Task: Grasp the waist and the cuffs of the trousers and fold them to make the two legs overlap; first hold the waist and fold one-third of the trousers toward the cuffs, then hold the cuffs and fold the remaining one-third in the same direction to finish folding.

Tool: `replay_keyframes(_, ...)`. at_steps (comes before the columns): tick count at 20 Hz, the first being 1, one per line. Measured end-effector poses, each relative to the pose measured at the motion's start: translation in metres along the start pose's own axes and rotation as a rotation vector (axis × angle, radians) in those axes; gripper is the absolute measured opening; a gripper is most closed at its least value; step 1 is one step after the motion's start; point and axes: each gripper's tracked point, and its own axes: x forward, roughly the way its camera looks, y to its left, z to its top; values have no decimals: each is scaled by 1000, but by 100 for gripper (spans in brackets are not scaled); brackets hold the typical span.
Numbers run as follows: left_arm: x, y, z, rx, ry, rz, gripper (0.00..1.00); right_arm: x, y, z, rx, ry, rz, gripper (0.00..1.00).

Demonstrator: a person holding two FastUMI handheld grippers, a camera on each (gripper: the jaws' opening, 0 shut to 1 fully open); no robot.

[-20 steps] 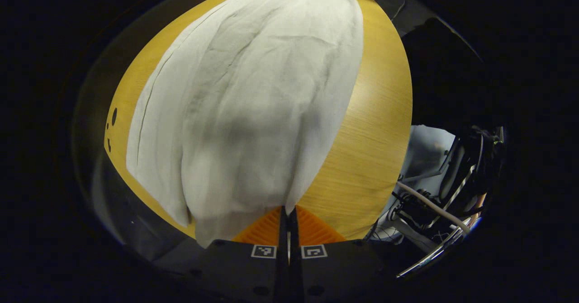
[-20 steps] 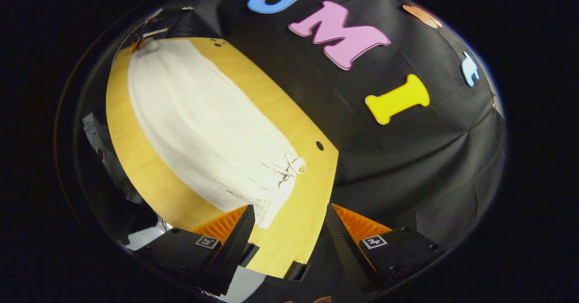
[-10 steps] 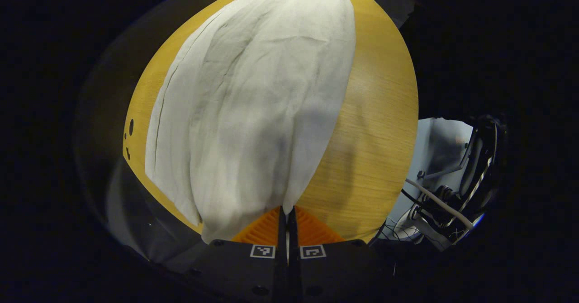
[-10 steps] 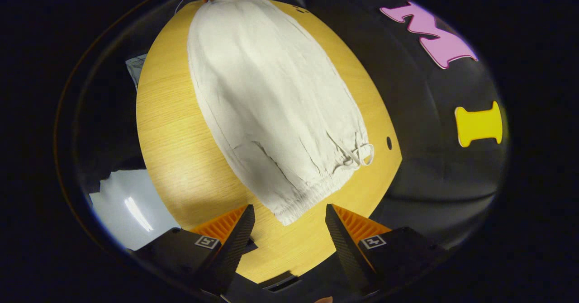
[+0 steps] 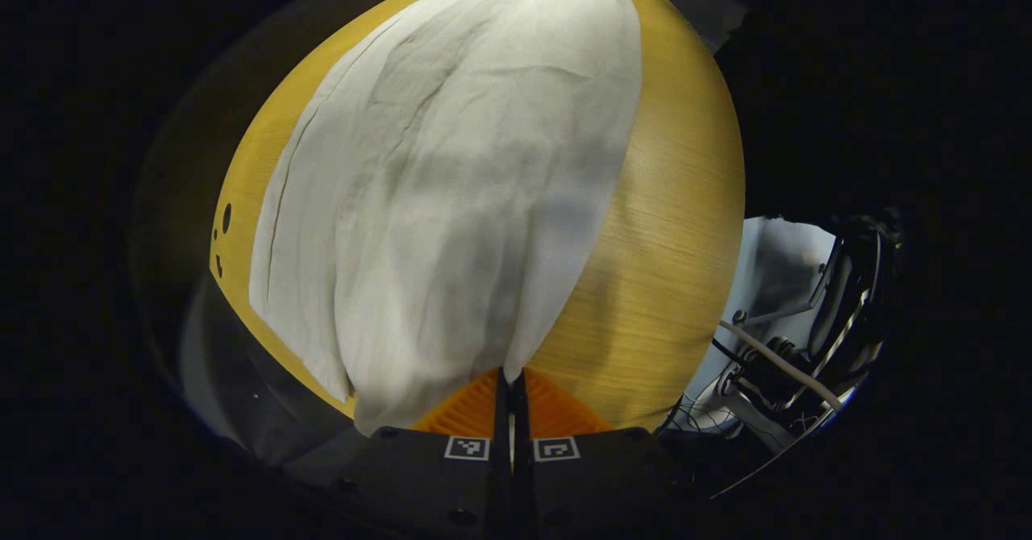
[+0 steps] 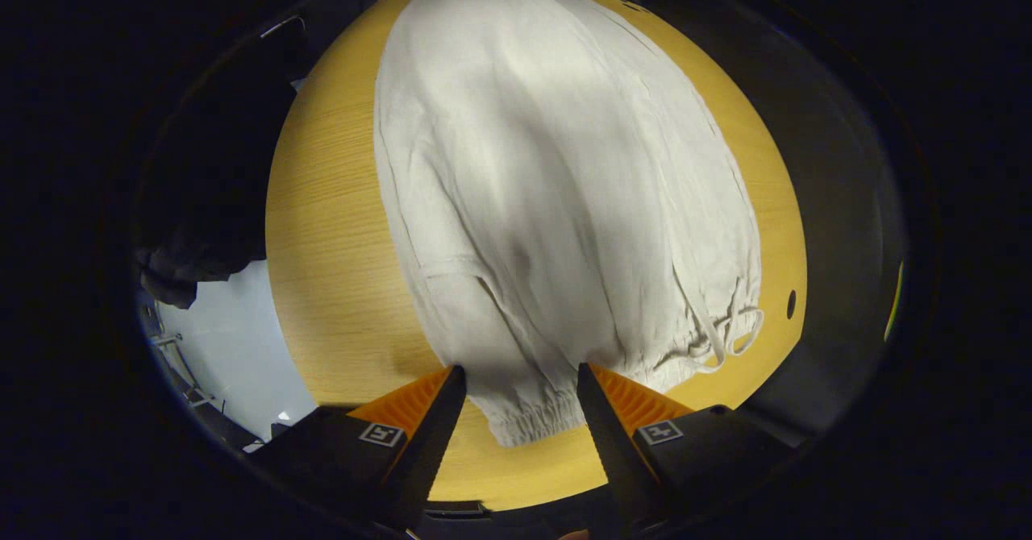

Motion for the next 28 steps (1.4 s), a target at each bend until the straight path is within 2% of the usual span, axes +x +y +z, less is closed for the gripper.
replay_keyframes(4,0,-2,1,-48,-12,-16,5,3,2,0,44,27,102,87)
replay_keyframes(8,1,-1,-1,-59,-3,-37,6,4,0,1,47,24,118,86)
replay_keyframes(9,0,-1,1,-66,-3,-41,6,5,-7,5,65,17,99,84)
replay_keyframes(10,0,-1,0,-76,-3,-44,6,7,-26,11,81,8,33,68)
replay_keyframes(12,0,-1,0,-92,-5,-39,6,8,-32,7,143,-7,-17,11)
replay_keyframes(14,0,3,-1,-109,-5,-8,6,8,-33,4,172,-20,-63,9)
replay_keyframes(15,1,9,0,-142,-11,35,6,7,-33,6,185,-33,-81,6)
replay_keyframes(17,-1,16,3,-204,-32,107,5,1,-33,9,223,-50,-109,6)
replay_keyframes(20,-13,22,9,-315,-77,173,5,-13,-42,11,306,-109,-148,6)
replay_keyframes(26,-42,76,20,-599,-197,288,5,-62,-76,29,583,-269,-277,6)
replay_keyframes(28,-49,100,22,-641,-215,350,5,-73,-94,34,658,-310,-336,5)
